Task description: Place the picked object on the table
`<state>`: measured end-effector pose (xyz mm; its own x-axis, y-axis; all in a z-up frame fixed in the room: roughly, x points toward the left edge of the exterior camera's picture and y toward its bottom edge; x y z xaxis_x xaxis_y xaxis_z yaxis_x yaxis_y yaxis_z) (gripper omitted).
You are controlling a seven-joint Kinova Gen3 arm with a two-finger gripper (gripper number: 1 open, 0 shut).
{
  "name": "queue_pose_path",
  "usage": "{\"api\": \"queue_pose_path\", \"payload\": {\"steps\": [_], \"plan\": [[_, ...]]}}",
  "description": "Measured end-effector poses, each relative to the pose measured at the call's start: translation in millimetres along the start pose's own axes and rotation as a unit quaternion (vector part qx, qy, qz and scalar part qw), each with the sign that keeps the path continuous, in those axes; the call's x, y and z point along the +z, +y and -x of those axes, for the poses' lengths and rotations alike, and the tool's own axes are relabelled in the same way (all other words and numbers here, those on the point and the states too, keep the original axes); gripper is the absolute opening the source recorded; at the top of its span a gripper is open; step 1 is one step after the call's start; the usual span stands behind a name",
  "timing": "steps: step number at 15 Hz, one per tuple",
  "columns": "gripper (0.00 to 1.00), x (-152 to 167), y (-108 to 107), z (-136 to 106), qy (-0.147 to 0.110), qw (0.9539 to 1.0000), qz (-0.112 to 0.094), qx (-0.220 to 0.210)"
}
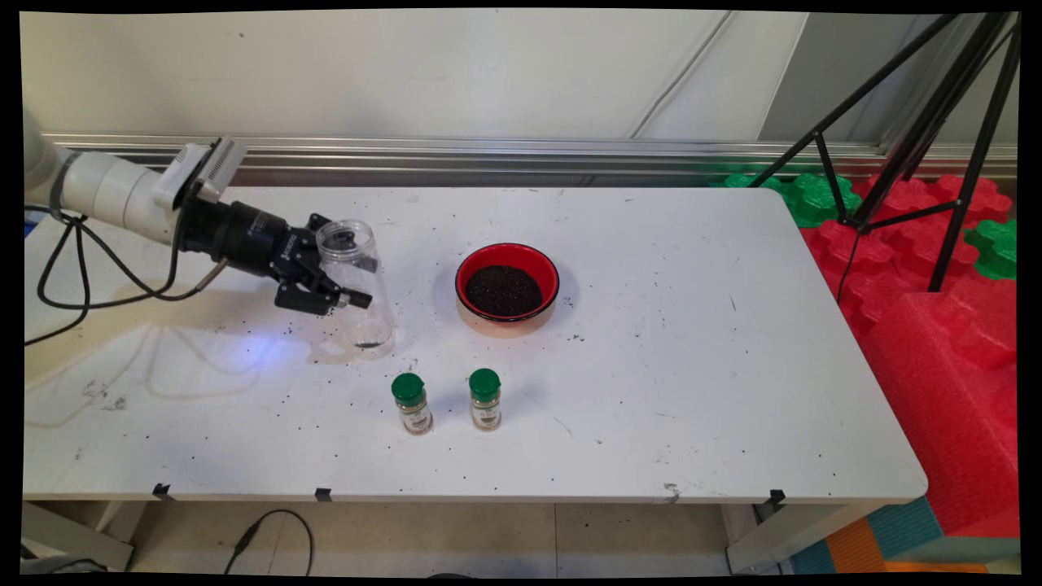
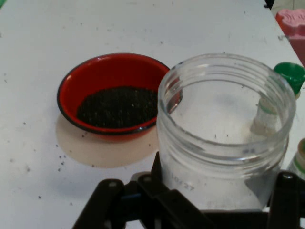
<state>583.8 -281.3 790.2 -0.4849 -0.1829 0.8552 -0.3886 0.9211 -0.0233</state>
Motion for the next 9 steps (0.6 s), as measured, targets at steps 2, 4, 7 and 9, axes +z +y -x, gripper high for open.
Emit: {"api": "queue_pose_path", "payload": {"steps": [2,4,7,9], "plan": [[0.0,5.7,2.4,4.8,-0.003,1.0,0.003,0.0],[0.0,10.6,4.1,8.4,-0.006,1.0,0.005,0.0],[0.0,16.2,5.7,12.5,-0.008,0.9999,0.006,0.001],[0.0,19.0,6.7,14.5,-0.01,0.9999,0.007,0.001]]}}
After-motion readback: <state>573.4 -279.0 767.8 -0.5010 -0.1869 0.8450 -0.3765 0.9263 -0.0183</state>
